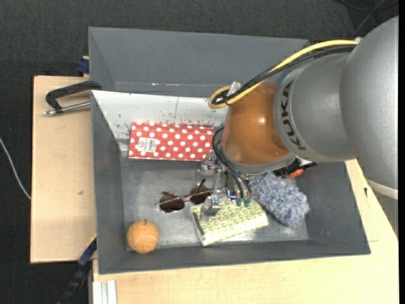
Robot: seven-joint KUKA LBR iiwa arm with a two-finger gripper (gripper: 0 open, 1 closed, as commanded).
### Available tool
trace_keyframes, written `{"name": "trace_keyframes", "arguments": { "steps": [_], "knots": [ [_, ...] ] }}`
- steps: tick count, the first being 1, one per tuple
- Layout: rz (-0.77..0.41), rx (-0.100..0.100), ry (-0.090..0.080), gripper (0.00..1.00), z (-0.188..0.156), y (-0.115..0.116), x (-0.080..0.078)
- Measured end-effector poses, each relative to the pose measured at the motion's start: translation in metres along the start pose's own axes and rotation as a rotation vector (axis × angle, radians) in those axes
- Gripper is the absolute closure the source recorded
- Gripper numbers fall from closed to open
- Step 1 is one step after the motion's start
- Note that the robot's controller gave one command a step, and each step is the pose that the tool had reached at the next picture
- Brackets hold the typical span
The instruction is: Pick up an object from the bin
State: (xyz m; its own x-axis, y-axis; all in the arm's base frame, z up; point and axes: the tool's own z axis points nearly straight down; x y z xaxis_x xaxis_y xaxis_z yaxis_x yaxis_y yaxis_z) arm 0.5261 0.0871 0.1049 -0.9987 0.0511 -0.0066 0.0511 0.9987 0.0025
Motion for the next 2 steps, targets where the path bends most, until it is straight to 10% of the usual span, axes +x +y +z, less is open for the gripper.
{"name": "trace_keyframes", "arguments": {
  "steps": [1,2],
  "knots": [
    [-0.251,-0.001,-0.001,0.00,0.019,-0.035,0.014],
    [-0.089,0.005,0.011,1.00,0.028,0.001,-0.039]
  ]
}}
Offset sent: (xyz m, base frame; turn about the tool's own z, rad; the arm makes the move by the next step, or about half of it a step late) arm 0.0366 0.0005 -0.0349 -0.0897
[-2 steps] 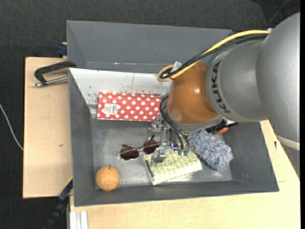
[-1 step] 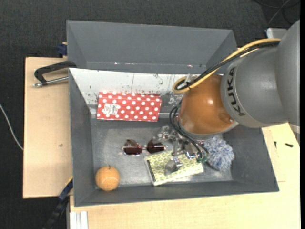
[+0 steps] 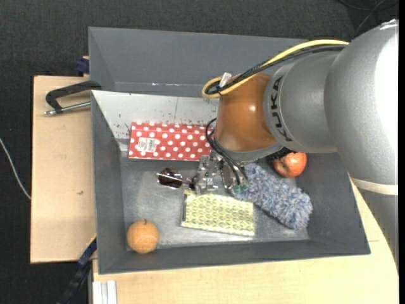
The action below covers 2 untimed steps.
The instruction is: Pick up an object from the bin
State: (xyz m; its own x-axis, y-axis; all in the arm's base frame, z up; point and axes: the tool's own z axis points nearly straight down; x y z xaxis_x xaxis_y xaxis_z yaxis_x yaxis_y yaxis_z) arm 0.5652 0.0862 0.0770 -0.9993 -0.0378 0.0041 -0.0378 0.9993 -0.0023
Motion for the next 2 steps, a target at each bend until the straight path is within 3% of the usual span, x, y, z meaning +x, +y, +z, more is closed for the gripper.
{"name": "trace_keyframes", "arguments": {
  "steps": [2],
  "knots": [
    [-0.002,0.000,0.000,1.00,-0.0020,0.0001,0.0005]
  ]
}}
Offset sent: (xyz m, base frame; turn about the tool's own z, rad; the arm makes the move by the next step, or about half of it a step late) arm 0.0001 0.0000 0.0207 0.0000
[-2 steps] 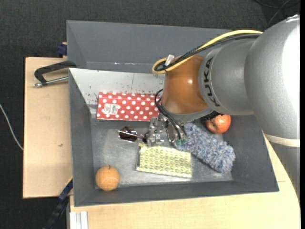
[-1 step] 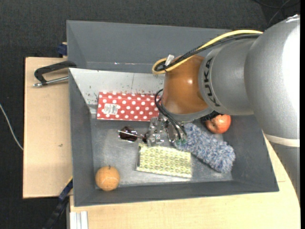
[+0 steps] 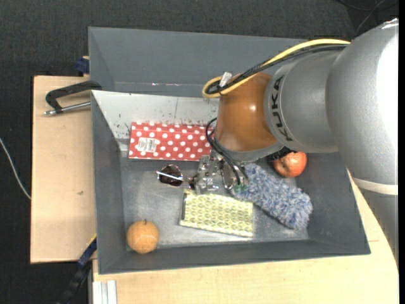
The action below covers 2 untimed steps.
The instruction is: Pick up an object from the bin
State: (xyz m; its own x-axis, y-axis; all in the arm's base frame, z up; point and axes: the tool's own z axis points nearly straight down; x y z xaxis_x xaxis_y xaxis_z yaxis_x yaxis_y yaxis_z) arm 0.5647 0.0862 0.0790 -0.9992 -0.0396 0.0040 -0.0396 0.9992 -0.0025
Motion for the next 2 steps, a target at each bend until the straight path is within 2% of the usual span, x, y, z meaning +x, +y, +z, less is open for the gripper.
{"name": "trace_keyframes", "arguments": {
  "steps": [2],
  "knots": [
    [0.001,-0.003,-0.009,1.00,-0.0095,0.0012,0.0001]
  ]
}}
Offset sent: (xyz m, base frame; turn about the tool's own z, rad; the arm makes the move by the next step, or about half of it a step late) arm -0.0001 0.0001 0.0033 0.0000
